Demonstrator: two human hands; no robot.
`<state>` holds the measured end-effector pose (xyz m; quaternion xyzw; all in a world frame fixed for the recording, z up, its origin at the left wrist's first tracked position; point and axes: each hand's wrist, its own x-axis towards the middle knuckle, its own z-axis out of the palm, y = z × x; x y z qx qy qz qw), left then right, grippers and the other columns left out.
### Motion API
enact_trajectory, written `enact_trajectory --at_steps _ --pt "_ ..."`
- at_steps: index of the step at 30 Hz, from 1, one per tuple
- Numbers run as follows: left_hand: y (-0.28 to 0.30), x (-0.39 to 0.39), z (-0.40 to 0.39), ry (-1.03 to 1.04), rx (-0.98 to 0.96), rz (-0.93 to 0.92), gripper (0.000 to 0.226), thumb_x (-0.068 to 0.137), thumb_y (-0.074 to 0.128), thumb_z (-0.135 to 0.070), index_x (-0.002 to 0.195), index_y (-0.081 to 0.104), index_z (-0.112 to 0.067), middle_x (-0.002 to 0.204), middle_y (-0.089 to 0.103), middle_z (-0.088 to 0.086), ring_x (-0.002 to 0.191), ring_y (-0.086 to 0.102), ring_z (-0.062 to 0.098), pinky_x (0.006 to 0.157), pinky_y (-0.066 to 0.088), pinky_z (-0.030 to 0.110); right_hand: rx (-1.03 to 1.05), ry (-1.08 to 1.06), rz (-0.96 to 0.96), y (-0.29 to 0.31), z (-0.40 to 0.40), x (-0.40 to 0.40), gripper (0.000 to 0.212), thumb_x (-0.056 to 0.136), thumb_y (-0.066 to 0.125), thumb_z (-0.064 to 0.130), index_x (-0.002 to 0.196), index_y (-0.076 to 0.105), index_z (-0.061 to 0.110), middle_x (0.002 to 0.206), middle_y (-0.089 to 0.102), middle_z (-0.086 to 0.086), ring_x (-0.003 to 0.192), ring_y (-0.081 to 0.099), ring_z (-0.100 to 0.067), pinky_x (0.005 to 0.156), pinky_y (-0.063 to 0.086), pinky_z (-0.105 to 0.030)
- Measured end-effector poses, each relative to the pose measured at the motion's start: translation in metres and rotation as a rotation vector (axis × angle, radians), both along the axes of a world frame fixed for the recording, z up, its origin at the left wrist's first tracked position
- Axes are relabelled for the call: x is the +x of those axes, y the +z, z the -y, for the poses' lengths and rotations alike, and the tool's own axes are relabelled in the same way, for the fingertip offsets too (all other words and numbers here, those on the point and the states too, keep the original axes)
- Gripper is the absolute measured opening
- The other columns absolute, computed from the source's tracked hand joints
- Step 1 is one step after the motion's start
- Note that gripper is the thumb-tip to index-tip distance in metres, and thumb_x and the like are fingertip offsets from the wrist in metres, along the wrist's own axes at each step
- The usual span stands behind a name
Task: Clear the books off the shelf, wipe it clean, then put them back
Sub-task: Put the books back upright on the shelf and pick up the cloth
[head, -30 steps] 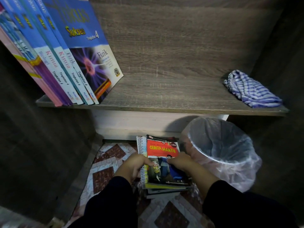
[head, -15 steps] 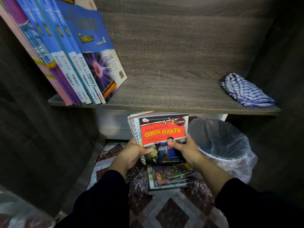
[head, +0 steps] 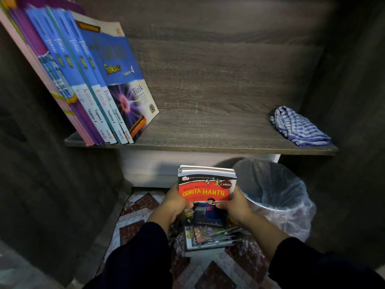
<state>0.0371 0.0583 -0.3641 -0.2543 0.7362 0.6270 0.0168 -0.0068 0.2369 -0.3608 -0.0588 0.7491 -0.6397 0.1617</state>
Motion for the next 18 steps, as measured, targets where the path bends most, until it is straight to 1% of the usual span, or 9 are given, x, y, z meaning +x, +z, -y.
enact_trajectory --at_steps 2,4,6,8,10,12,13,15,18 --pt "0.012 0.008 0.0 -0.021 -0.015 0.003 0.06 0.071 0.055 0.025 0.114 0.056 -0.017 0.097 0.065 0.002 0.091 0.059 0.018 0.075 0.053 0.031 -0.01 0.035 -0.004 0.013 -0.003 0.008 0.052 0.074 0.055 -0.026 0.113 0.049 0.009 0.086 0.063 -0.003 0.084 0.059 -0.019 0.074 0.049 -0.026" --pt "0.033 0.018 0.001 -0.084 -0.033 0.011 0.058 0.074 0.05 0.025 0.118 0.055 -0.013 0.087 0.063 0.0 0.08 0.055 0.014 0.061 0.048 0.024 -0.012 0.085 -0.015 0.033 -0.007 0.014 0.051 0.074 0.052 -0.028 0.109 0.052 0.01 0.083 0.063 -0.003 0.084 0.057 -0.02 0.077 0.048 -0.03" --pt "0.061 0.028 0.004 -0.168 -0.079 0.052 0.053 0.078 0.052 0.021 0.12 0.054 -0.011 0.088 0.062 0.001 0.085 0.057 0.016 0.066 0.049 0.028 0.008 0.157 -0.04 0.062 -0.013 0.017 0.05 0.075 0.053 -0.027 0.099 0.052 0.017 0.084 0.063 -0.003 0.085 0.056 -0.02 0.075 0.049 -0.028" --pt "0.097 0.035 0.008 -0.268 -0.072 0.104 0.049 0.082 0.055 0.015 0.123 0.054 -0.012 0.102 0.065 0.005 0.096 0.06 0.021 0.077 0.05 0.034 0.01 0.226 -0.062 0.095 -0.022 0.016 0.048 0.076 0.056 -0.025 0.103 0.053 0.015 0.089 0.065 -0.007 0.084 0.058 -0.02 0.075 0.051 -0.028" --pt "0.141 0.041 0.008 -0.361 -0.04 0.114 0.039 0.087 0.053 0.011 0.12 0.054 -0.01 0.1 0.064 0.005 0.09 0.061 0.018 0.079 0.05 0.035 0.021 0.273 -0.084 0.127 -0.029 0.011 0.041 0.077 0.06 -0.021 0.105 0.056 0.009 0.092 0.067 -0.008 0.08 0.063 -0.019 0.073 0.055 -0.029" --pt "0.185 0.042 0.008 -0.414 -0.109 0.08 0.032 0.091 0.051 0.007 0.117 0.054 -0.012 0.093 0.064 0.004 0.083 0.061 0.016 0.076 0.051 0.036 0.064 0.282 -0.138 0.161 -0.032 0.007 0.031 0.079 0.062 -0.015 0.096 0.059 0.011 0.086 0.069 -0.003 0.069 0.066 -0.011 0.065 0.057 -0.021" --pt "0.204 0.039 0.009 -0.415 -0.158 0.045 0.032 0.091 0.053 0.004 0.118 0.053 -0.013 0.097 0.065 0.005 0.086 0.062 0.017 0.076 0.051 0.037 0.075 0.267 -0.177 0.177 -0.031 0.005 0.029 0.08 0.062 -0.014 0.092 0.058 0.012 0.082 0.068 0.0 0.065 0.065 -0.007 0.06 0.056 -0.016" --pt "0.227 0.027 0.014 -0.336 -0.224 -0.058 0.04 0.087 0.061 0.0 0.122 0.047 -0.014 0.108 0.065 0.009 0.092 0.063 0.021 0.074 0.052 0.036 0.05 0.21 -0.258 0.204 -0.027 -0.002 0.026 0.081 0.062 -0.012 0.095 0.057 0.01 0.082 0.066 0.001 0.062 0.063 -0.004 0.055 0.052 -0.011" --pt "0.23 0.0 0.023 -0.14 -0.197 -0.224 0.06 0.081 0.072 -0.011 0.13 0.039 -0.015 0.111 0.064 0.013 0.083 0.061 0.023 0.058 0.045 0.029 -0.086 0.085 -0.303 0.216 -0.015 -0.02 0.023 0.084 0.062 -0.006 0.105 0.06 0.002 0.085 0.069 -0.006 0.065 0.065 -0.009 0.063 0.055 -0.019"
